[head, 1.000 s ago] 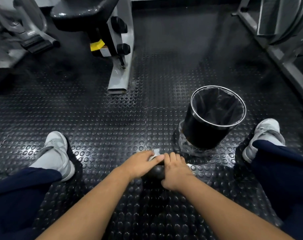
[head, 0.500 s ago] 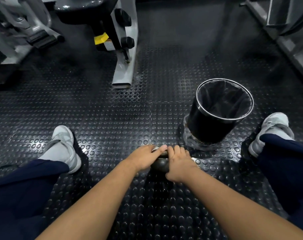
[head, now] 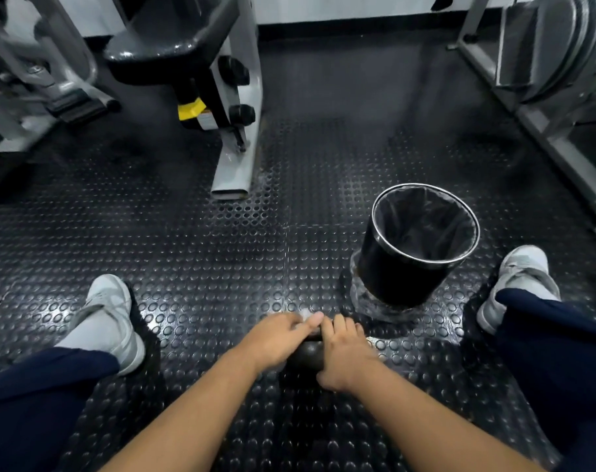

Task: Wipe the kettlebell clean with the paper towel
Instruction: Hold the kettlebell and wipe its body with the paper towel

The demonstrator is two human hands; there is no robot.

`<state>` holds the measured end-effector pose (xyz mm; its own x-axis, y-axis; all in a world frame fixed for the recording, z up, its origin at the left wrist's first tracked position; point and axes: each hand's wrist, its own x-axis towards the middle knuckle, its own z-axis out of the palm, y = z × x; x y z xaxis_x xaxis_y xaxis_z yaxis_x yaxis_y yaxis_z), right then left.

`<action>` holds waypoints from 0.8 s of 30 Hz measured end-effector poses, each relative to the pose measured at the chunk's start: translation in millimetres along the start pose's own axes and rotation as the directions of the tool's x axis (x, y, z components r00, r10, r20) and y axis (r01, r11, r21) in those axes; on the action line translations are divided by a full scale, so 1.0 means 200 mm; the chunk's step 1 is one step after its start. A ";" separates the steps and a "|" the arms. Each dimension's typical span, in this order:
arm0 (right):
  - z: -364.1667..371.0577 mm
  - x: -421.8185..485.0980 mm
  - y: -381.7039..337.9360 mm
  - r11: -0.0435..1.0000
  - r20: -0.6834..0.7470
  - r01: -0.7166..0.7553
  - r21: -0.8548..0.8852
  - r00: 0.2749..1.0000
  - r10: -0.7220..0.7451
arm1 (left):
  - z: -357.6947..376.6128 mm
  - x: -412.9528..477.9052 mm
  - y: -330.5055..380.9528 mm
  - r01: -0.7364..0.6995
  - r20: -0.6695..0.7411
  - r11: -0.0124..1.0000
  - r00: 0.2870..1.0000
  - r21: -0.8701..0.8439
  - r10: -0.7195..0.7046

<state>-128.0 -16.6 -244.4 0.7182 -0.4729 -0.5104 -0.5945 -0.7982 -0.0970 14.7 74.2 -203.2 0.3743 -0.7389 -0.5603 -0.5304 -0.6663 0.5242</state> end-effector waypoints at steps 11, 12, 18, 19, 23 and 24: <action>0.01 0.01 0.00 1.000 0.014 0.007 0.009 1.000 -0.007 | 0.00 -0.03 0.03 -0.004 0.050 0.999 0.999 0.047 0.002; 0.01 0.01 0.00 1.000 0.026 0.003 0.004 1.000 -0.004 | 0.00 -0.04 0.05 -0.035 0.061 0.999 0.998 0.018 0.034; 0.00 0.01 -0.01 1.000 0.031 0.007 0.026 1.000 -0.008 | -0.02 -0.03 0.04 0.016 0.084 0.999 0.996 0.036 -0.019; 0.00 0.01 -0.01 0.999 0.035 0.003 0.040 0.999 -0.004 | -0.03 -0.03 0.03 0.037 0.084 0.997 0.996 0.064 -0.043; -0.01 0.01 0.00 1.000 0.055 -0.014 0.022 0.998 0.013 | -0.03 -0.05 0.10 0.000 0.083 1.000 0.997 0.007 -0.001; -0.01 0.00 0.00 1.000 0.063 -0.018 0.019 0.998 0.017 | -0.03 -0.06 0.12 -0.026 0.081 1.000 0.996 -0.006 0.026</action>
<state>-127.4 -16.9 -243.5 0.6838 -0.4617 -0.5651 -0.6143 -0.7822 -0.1043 1.9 67.3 -180.9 0.2975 -0.7453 -0.5967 -0.5355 -0.6477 0.5420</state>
